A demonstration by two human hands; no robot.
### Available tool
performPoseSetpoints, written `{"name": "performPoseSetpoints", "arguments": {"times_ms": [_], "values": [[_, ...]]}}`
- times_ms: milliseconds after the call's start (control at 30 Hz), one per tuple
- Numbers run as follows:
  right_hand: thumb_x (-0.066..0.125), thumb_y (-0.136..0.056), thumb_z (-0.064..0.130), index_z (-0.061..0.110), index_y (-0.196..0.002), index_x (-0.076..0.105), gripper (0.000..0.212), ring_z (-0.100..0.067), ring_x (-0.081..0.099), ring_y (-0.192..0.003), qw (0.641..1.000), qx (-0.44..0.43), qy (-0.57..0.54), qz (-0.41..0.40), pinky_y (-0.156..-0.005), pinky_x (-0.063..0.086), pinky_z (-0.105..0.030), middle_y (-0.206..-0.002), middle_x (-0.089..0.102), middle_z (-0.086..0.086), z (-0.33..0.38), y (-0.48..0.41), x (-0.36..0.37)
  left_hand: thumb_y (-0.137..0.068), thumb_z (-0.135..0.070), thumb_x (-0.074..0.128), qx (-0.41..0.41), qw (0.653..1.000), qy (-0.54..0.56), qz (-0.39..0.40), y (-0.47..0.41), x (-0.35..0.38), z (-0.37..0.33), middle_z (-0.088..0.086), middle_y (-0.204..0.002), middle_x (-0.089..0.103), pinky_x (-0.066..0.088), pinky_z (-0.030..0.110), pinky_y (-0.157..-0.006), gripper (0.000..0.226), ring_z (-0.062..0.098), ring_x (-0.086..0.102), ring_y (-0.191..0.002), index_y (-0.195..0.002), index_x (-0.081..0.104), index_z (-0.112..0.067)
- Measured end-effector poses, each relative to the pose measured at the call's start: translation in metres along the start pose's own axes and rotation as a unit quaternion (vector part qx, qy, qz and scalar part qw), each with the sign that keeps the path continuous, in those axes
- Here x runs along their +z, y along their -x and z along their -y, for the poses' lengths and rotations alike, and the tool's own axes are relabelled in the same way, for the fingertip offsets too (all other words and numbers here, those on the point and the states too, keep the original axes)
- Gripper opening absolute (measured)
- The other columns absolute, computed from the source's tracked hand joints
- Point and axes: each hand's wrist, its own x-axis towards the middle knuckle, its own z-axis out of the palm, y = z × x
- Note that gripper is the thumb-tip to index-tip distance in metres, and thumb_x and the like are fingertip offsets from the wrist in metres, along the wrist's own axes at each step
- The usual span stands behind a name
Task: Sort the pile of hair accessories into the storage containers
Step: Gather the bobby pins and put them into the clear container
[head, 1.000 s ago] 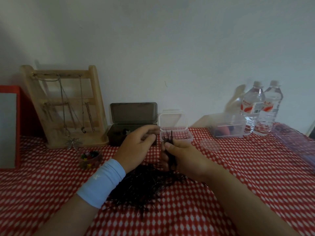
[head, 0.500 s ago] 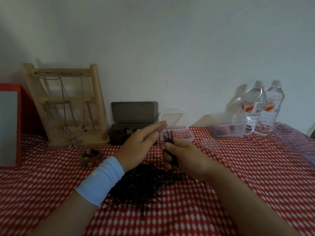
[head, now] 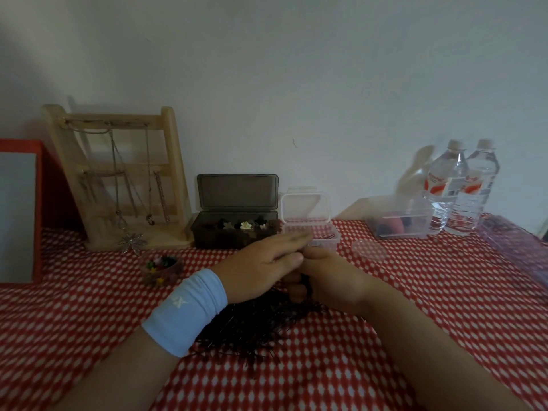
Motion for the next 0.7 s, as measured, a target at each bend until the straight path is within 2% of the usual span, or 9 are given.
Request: {"name": "performPoseSetpoints", "arguments": {"times_ms": [67,100,167,267,367,433,467,567,700], "values": [[0.039,-0.107,0.016,0.012,-0.095,0.054,0.019,-0.011,0.039,-0.056,0.999,0.003,-0.051,-0.007,-0.054,0.038,-0.025,-0.066,0.042,0.002,0.003,0.001,-0.001,-0.102,-0.035,0.040,-0.017,0.989,0.138,-0.055,0.000,-0.002,-0.003,-0.013,-0.151,0.040,0.025,0.027,-0.118,0.038,-0.003,0.033,-0.139,-0.138,0.040,-0.047],[0.038,-0.107,0.016,0.014,-0.092,0.052,0.021,-0.012,0.038,-0.056,0.996,-0.002,-0.084,-0.014,-0.053,0.037,-0.024,-0.066,0.041,0.002,0.005,0.000,-0.002,-0.103,-0.035,0.039,-0.039,0.970,0.214,-0.105,0.000,-0.003,-0.004,-0.011,-0.146,0.048,0.031,0.027,-0.114,0.034,0.000,0.042,-0.135,-0.132,0.043,-0.052],[0.036,-0.107,0.016,0.016,-0.089,0.050,0.023,-0.012,0.037,-0.055,0.989,-0.025,-0.144,-0.034,-0.052,0.037,-0.024,-0.065,0.040,0.002,0.009,-0.002,-0.006,-0.104,-0.029,0.040,-0.116,0.914,0.346,-0.180,-0.001,-0.001,-0.006,-0.001,-0.133,0.062,0.044,0.033,-0.105,0.029,0.010,0.057,-0.122,-0.126,0.054,-0.041],[0.036,-0.106,0.015,0.014,-0.088,0.050,0.023,-0.013,0.039,-0.057,0.972,-0.080,-0.209,-0.072,-0.055,0.039,-0.026,-0.067,0.040,0.000,0.020,-0.006,-0.014,-0.103,-0.026,0.041,-0.237,0.811,0.520,-0.129,-0.001,0.008,-0.015,0.017,-0.114,0.069,0.051,0.040,-0.095,0.035,0.025,0.065,-0.103,-0.116,0.063,-0.003],[0.035,-0.106,0.012,0.012,-0.090,0.050,0.021,-0.016,0.044,-0.060,0.966,-0.130,-0.191,-0.115,-0.062,0.043,-0.029,-0.069,0.043,-0.002,0.033,-0.008,-0.017,-0.101,-0.033,0.041,-0.262,0.702,0.659,-0.066,0.002,0.007,-0.026,0.029,-0.124,0.061,0.050,0.042,-0.097,0.052,0.035,0.060,-0.116,-0.119,0.058,0.012],[0.034,-0.107,0.011,0.010,-0.093,0.051,0.021,-0.017,0.046,-0.062,0.969,-0.148,-0.136,-0.143,-0.065,0.043,-0.029,-0.070,0.045,-0.003,0.037,-0.012,-0.016,-0.100,-0.034,0.042,-0.237,0.650,0.720,-0.050,0.003,0.001,-0.029,0.033,-0.129,0.056,0.044,0.046,-0.104,0.058,0.041,0.053,-0.125,-0.124,0.052,0.018],[0.035,-0.107,0.012,0.011,-0.094,0.052,0.021,-0.018,0.047,-0.063,0.971,-0.153,-0.103,-0.152,-0.065,0.042,-0.030,-0.071,0.046,-0.003,0.037,-0.014,-0.015,-0.100,-0.034,0.043,-0.231,0.644,0.728,-0.048,0.003,-0.001,-0.029,0.034,-0.130,0.054,0.041,0.047,-0.106,0.059,0.042,0.052,-0.126,-0.126,0.051,0.018],[0.038,-0.107,0.018,0.015,-0.094,0.056,0.023,-0.017,0.051,-0.066,0.975,-0.153,0.005,-0.159,-0.061,0.042,-0.032,-0.072,0.051,0.000,0.030,-0.019,-0.009,-0.099,-0.036,0.045,-0.241,0.655,0.715,-0.047,0.005,-0.002,-0.028,0.034,-0.135,0.050,0.038,0.050,-0.109,0.060,0.043,0.048,-0.130,-0.129,0.049,0.015],[0.037,-0.108,0.015,0.007,-0.096,0.055,0.023,-0.008,0.056,-0.068,0.956,-0.158,0.170,-0.182,-0.067,0.050,-0.020,-0.074,0.055,-0.002,0.030,-0.017,0.004,-0.101,-0.034,0.042,-0.220,0.600,0.767,-0.066,0.006,-0.008,-0.024,0.040,-0.130,0.050,0.040,0.051,-0.104,0.063,0.046,0.049,-0.126,-0.132,0.040,0.021]]}}
